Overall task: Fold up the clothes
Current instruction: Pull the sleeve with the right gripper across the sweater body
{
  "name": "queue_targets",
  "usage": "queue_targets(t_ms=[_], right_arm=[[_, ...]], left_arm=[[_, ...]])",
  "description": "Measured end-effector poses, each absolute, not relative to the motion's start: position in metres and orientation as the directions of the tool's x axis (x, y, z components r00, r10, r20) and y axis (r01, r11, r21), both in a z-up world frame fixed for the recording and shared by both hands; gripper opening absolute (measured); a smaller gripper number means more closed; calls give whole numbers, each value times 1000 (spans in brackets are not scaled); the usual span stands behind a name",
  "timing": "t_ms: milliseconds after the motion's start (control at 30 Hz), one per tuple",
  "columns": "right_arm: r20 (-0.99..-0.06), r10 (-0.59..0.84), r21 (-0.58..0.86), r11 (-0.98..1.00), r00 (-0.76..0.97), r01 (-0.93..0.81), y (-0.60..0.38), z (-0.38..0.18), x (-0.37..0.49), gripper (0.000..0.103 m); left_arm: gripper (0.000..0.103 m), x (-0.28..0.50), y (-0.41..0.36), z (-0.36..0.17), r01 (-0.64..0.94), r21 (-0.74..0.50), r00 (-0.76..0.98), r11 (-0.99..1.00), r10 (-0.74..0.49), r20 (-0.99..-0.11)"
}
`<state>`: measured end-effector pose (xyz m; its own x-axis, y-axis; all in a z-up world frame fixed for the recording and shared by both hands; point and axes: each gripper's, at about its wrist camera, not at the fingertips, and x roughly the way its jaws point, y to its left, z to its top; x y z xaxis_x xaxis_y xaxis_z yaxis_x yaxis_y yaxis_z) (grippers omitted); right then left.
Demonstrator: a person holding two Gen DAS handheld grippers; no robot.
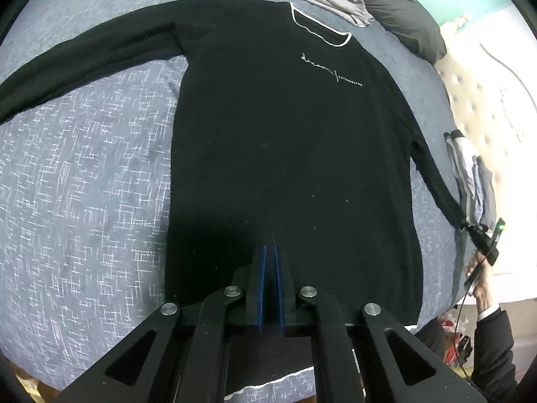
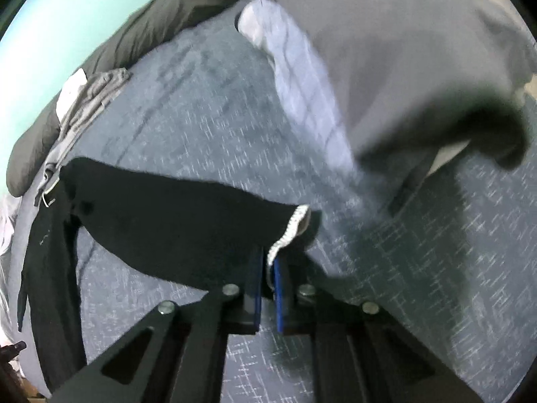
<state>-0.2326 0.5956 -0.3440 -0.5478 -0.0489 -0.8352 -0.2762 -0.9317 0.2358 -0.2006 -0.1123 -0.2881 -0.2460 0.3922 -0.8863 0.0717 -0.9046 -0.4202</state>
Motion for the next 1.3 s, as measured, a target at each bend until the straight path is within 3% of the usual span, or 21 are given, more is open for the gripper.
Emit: queue_targets(t_ms=[233, 467, 833, 1300], right_arm=[[-700, 29, 121, -980, -714, -158, 577, -262, -231, 4], [-649, 60, 114, -978, -759, -174, 605, -216, -262, 4], [-730, 140, 42, -968, -669, -248, 622, -250, -296, 4], [-742, 133, 51, -966, -657, -253, 626, -259, -295, 1]], left_arm=[[5, -200, -115, -291, 85, -422, -251, -903, 390, -886], [5, -196, -117, -293, 95, -423, -254, -901, 389, -886], [5, -204, -131, -300, 127, -401, -255, -907, 361, -897], [5, -210, -137, -298, 145, -412, -276, -900, 363, -890]])
